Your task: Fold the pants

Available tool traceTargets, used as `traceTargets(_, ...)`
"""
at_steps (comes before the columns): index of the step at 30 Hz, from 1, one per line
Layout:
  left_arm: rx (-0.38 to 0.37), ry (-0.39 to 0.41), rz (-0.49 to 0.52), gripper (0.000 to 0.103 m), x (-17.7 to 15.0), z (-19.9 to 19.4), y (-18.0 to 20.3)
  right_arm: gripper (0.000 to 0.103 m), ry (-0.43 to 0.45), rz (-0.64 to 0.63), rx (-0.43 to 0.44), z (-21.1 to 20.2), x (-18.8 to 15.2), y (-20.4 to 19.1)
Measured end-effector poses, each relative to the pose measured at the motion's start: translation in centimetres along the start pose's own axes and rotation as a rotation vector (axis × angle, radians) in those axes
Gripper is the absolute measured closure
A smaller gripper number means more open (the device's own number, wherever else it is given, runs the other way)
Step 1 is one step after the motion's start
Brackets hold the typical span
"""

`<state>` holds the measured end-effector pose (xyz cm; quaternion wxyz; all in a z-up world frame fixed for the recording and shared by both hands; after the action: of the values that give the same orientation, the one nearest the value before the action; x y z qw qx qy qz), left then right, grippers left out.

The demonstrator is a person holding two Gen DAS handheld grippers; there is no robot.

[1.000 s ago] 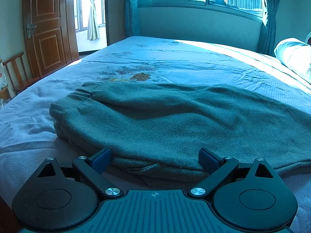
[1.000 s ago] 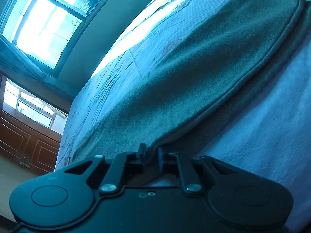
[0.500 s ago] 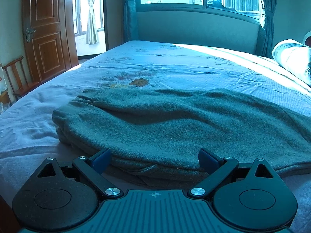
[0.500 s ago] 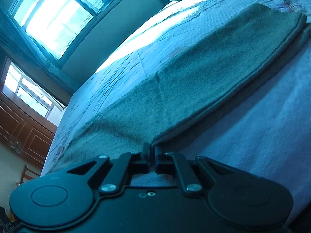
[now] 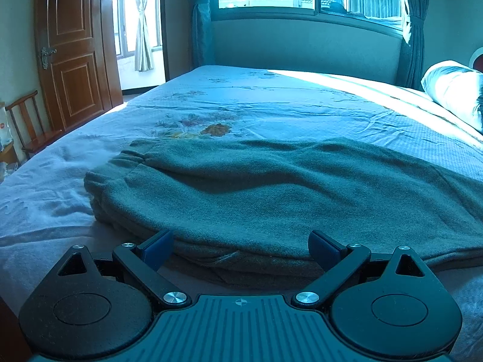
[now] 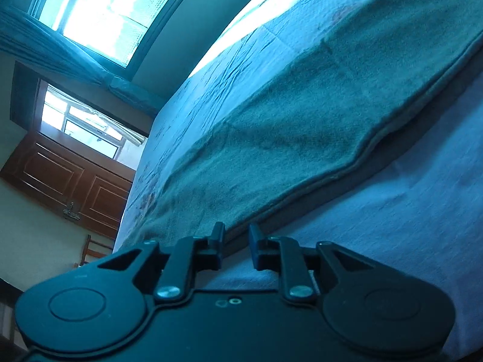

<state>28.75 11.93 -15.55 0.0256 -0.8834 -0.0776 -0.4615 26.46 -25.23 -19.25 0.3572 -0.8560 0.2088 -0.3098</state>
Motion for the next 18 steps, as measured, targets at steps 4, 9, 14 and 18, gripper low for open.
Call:
traceTargets(4, 0.011, -0.003, -0.051, 0.007, -0.8, -0.4, -1.9, 0.092, 0.004, 0.039, 0.005, 1.1, 0.3, 0.2)
traceTargets(9, 0.011, -0.005, -0.061, 0.007, -1.4, -0.5, -2.6, 0.103, 0.046, 0.008, -0.005, 1.5, 0.4, -0.9)
traceTargets(14, 0.007, 0.000, -0.059, 0.007, -1.2, -0.4, -2.2, 0.103, 0.041, -0.028, -0.059, 1.4, -0.3, -0.7)
traceTargets(18, 0.000, -0.001, -0.047, 0.007, -1.0, -0.4, -1.6, 0.103, 0.017, -0.049, -0.089, 1.2, -0.6, -0.1)
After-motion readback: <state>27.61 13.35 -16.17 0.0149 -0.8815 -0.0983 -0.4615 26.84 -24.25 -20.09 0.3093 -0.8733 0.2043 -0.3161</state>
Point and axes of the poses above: each gripper's, at about its wrist camera, not at the fingertips, and z roughly the way its jaws point, y to its right, x to its top, the point moved 6 cm from there along z, roughly the way its jaws point, and after that the axes turned 6 degrees about -x, right-handed, at the moved point
